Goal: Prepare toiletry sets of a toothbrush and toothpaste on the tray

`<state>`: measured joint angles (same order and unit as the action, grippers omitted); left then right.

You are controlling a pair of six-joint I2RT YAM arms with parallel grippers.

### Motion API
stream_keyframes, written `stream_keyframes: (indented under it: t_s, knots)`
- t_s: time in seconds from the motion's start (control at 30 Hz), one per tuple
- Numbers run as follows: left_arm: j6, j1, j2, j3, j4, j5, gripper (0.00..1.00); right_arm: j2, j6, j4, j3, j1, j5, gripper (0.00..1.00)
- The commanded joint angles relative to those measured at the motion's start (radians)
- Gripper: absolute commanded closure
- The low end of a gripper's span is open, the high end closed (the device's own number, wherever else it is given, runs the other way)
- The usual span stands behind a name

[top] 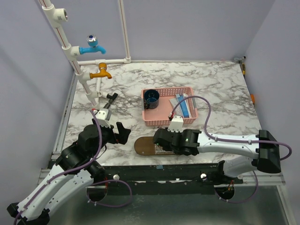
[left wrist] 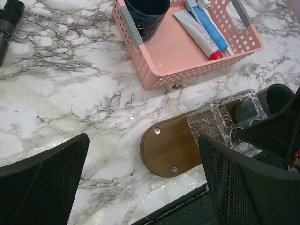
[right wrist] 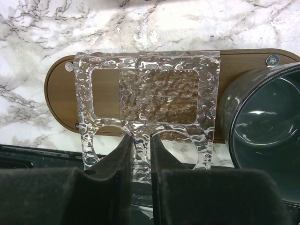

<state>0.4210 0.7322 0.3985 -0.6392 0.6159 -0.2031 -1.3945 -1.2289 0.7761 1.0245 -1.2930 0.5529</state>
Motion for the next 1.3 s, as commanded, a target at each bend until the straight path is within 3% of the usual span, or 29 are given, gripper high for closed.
stream_keyframes:
  t_s: [0.0,0.2,0.5,0.73,1.27]
  knots:
    - [-0.011,-0.005,0.004,-0.002,0.000,-0.022,0.01,0.043,0.020,-0.041,-0.029,-0.008,-0.002,1.00]
    - [-0.011,-0.006,0.010,-0.004,0.002,-0.024,0.01,0.041,0.025,-0.060,-0.047,-0.008,-0.011,0.99]
    - [-0.013,-0.007,0.008,-0.004,0.004,-0.027,0.01,0.029,0.032,-0.060,-0.038,-0.008,-0.003,0.75]
    - [-0.013,-0.006,0.007,-0.004,0.002,-0.025,0.01,0.040,0.040,-0.016,-0.002,-0.007,0.020,0.65]
    - [-0.003,-0.007,0.105,-0.067,0.044,0.030,0.01,0.135,0.105,0.073,0.091,-0.007,0.051,0.57]
